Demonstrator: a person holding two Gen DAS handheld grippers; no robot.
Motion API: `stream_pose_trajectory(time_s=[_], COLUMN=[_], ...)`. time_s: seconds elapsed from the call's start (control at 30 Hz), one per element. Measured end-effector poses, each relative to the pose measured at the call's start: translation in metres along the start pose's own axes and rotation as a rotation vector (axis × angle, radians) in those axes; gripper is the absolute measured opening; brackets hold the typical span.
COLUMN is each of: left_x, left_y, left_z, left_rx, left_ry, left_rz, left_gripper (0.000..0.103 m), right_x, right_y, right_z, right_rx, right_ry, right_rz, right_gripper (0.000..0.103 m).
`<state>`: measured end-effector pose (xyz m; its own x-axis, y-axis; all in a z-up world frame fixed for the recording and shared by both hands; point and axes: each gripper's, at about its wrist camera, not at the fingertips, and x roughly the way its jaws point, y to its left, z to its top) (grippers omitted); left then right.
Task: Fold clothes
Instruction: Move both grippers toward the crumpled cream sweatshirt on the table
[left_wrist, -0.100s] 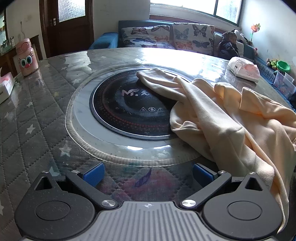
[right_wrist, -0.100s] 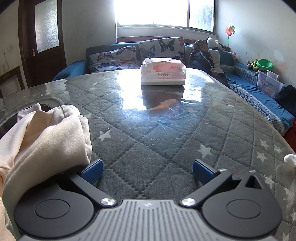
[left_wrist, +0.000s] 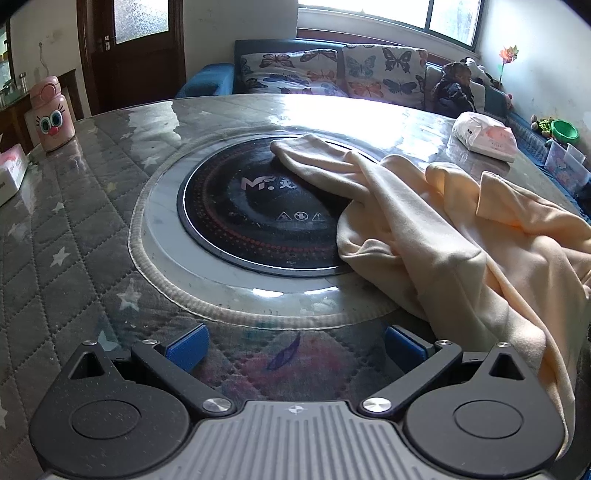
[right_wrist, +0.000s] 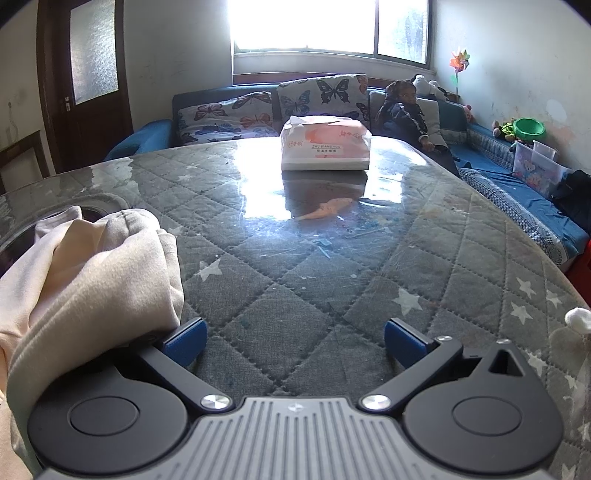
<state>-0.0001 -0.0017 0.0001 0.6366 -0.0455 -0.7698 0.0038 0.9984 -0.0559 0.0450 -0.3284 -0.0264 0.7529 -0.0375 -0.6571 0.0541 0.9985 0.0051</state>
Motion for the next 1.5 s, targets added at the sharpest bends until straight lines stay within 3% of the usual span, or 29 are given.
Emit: stream_pose_trajectory(time_s=[0.1,0.17,0.47,0.9,1.5], left_x=[0.0,0.0,0.0,-0.016,-0.034], left_y=[-0.001,-0.002,-0.008,-0.011,-0.033], left_z=[0.0,0.0,-0.003,-0.006,0.006], left_rx=[-0.002,-0.003,-0.001,-0.004,0.026], left_ry=[-0.002,-0.003,0.007,-0.015,-0.059], left_rz=[-0.006,-0.009,0.006,-0.014,-0.083], left_gripper=[0.103,0.103,0.103,0.103,0.103], right_x=[-0.001,-0.016,-0.044,-0.087,-0.112], right_y=[0.0,-0.004,-0.014,-0.011,0.007], right_z=[0.003,-0.002,0.0,-0.017,-0.03], right_rx=[0.0,-0.005,0.009,0.065,0.041], right_ry=[0.003,-0.044,-0.037,-0.079,-0.094], right_rz=[-0.004,-0.002,-0.024,0.028,0.09], right_gripper=[0.103,0.103,0.103,0.103,0.103])
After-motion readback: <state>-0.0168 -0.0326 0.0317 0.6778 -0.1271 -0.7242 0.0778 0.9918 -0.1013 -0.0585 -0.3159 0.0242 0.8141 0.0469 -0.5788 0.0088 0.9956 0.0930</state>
